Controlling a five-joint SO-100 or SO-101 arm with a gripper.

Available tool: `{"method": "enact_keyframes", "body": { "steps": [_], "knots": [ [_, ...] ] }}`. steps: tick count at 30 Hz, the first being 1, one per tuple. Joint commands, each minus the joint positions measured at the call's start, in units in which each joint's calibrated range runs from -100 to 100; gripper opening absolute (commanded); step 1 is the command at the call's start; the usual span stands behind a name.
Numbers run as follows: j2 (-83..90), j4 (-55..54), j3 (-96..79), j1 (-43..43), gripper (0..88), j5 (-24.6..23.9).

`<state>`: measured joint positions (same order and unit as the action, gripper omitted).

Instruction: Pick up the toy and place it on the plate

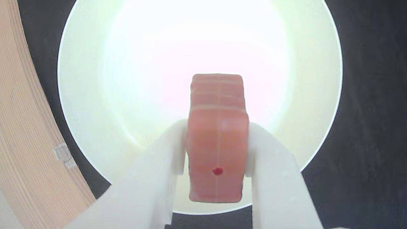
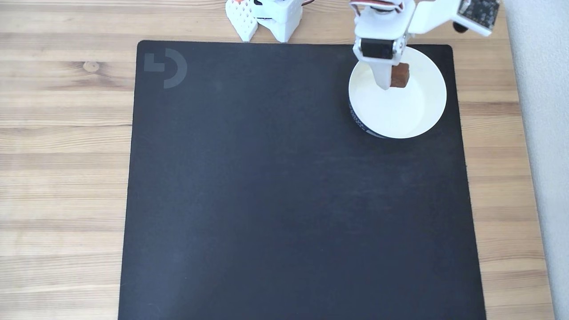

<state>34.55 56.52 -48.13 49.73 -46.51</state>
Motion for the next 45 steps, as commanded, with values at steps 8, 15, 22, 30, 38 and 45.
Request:
{"method": "enact_keyframes", "body": {
  "steps": [8, 15, 22, 30, 38, 45],
  "knots": [
    [0.92, 0.29, -0.31, 0.00, 25.6, -0.25],
    [1.42, 0.29, -0.04, -0.50, 20.3, -0.20],
    [4.25, -3.18, 3.83, -8.03, 2.3, 1.37],
    [19.59, -3.85, -0.40, -31.70, 2.6, 16.40],
    [33.43, -26.29, -25.82, -51.86, 2.6, 34.98],
    [47.35, -27.82, -44.75, -53.79, 2.6, 40.14]
  ]
}}
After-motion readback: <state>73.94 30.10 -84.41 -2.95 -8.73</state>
